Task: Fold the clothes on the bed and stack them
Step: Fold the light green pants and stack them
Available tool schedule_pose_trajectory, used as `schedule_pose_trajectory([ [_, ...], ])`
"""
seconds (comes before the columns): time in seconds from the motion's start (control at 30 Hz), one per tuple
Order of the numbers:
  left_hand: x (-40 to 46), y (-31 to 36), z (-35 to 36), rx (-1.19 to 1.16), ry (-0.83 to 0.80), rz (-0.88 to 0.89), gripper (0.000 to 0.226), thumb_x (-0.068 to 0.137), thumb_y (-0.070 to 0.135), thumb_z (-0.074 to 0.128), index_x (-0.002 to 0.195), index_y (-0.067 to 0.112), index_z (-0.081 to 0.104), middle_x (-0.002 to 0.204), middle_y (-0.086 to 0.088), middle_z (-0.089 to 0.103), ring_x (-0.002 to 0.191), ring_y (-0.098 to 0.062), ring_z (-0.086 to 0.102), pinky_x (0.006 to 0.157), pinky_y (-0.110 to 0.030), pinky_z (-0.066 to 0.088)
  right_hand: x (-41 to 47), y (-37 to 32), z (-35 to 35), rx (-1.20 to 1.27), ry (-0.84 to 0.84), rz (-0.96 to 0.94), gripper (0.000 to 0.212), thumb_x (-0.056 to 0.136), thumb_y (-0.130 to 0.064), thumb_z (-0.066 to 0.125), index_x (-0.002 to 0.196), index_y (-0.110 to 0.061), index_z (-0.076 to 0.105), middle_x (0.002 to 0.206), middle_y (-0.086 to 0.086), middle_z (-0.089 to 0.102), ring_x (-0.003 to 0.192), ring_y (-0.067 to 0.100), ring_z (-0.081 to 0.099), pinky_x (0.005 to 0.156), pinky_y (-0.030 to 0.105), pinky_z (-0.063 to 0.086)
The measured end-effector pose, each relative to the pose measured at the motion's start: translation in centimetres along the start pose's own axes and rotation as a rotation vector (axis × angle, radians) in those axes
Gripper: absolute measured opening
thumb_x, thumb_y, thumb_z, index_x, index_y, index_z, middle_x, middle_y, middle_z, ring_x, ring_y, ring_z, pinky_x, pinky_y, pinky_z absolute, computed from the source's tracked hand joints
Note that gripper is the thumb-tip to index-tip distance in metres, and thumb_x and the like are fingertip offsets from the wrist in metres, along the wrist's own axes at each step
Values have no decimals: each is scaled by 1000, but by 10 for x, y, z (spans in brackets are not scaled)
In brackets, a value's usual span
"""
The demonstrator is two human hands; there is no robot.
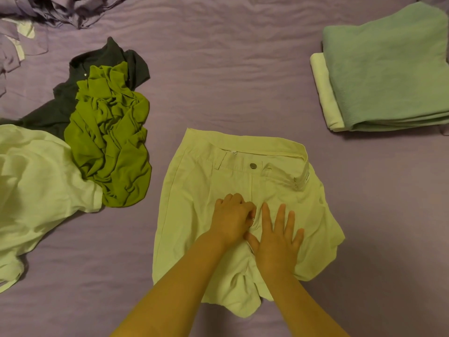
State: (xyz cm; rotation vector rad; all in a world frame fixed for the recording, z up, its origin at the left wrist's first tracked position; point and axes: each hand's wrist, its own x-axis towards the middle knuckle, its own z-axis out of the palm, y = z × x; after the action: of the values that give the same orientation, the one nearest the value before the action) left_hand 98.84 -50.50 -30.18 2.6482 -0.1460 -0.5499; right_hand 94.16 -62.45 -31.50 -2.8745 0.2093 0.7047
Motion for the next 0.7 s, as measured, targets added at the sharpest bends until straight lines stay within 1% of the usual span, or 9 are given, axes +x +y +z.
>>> schedule_pose_trajectory([
  [0.07, 1, 0, -2, 28, -22, 12, 13, 87, 24, 58, 98, 25, 65, 95, 3, 47, 97, -17, 46, 79, -28, 23, 1, 0, 1, -3, 12, -17, 78, 80, -74, 26, 142, -26, 31, 142, 19, 44, 129, 41, 41, 94, 64, 38],
  [0.2, -5, -2, 3, 6, 142, 62, 7, 67, 19, 69, 67, 25, 65, 77, 6, 59, 79, -20, 57, 68, -31, 35, 2, -1, 5, -19, 88, -53, 92, 63, -66, 62, 140, -25, 33, 140, 21, 46, 128, 43, 43, 93, 66, 37],
  [0.33, -1, -12, -2, -131, 136, 43, 6, 76, 21, 71, 77, 25, 66, 91, 11, 64, 97, -12, 47, 79, -27, 22, 4, -2, 8, -31, 106, -52, 104, 57, -60, 77, 143, -27, 29, 142, 20, 44, 130, 44, 41, 94, 67, 35],
  [0.4, 3, -15, -5, -187, 111, 39, 5, 79, 20, 71, 80, 23, 66, 94, 11, 65, 98, -8, 41, 76, -25, 24, 5, -1, 8, -24, 90, -50, 103, 57, -60, 77, 143, -31, 27, 143, 20, 43, 130, 44, 40, 93, 68, 35],
  [0.47, 7, -16, -3, -285, 101, 9, 4, 79, 19, 71, 79, 19, 66, 95, 9, 66, 96, -8, 41, 76, -17, 29, 4, 0, 10, -34, 73, -50, 100, 57, -59, 77, 141, -33, 29, 141, 21, 45, 128, 44, 43, 91, 68, 37],
  [0.53, 11, -16, -5, -351, 60, -33, 6, 80, 18, 70, 77, 18, 65, 94, 9, 64, 94, -10, 44, 76, -15, 32, 2, -1, 8, -38, 67, -65, 97, 62, -60, 72, 143, -36, 24, 144, 20, 41, 131, 44, 39, 94, 68, 34],
  [0.6, 16, -14, -10, -365, -7, -63, 10, 81, 16, 70, 76, 20, 63, 86, 11, 58, 85, -11, 49, 73, -21, 36, 4, 1, 7, -50, 33, -60, 83, 79, -65, 50, 147, -40, 9, 153, 18, 26, 140, 42, 23, 103, 66, 24],
  [0.63, 19, -12, -15, -348, -60, -79, 7, 82, 16, 69, 78, 19, 65, 83, 9, 57, 81, -10, 50, 71, -22, 38, 4, 2, 6, -52, 66, -67, 72, 87, -67, 31, 149, -38, 10, 154, 17, 24, 141, 40, 19, 105, 65, 21],
  [0.7, 31, -11, -25, -253, -178, -49, 2, 83, 16, 69, 84, 14, 70, 85, 2, 61, 77, -11, 53, 67, -24, 41, -2, 4, 1, -31, 128, -162, 66, 95, -59, 6, 146, -25, 31, 151, 15, 32, 140, 37, 24, 107, 61, 21],
])
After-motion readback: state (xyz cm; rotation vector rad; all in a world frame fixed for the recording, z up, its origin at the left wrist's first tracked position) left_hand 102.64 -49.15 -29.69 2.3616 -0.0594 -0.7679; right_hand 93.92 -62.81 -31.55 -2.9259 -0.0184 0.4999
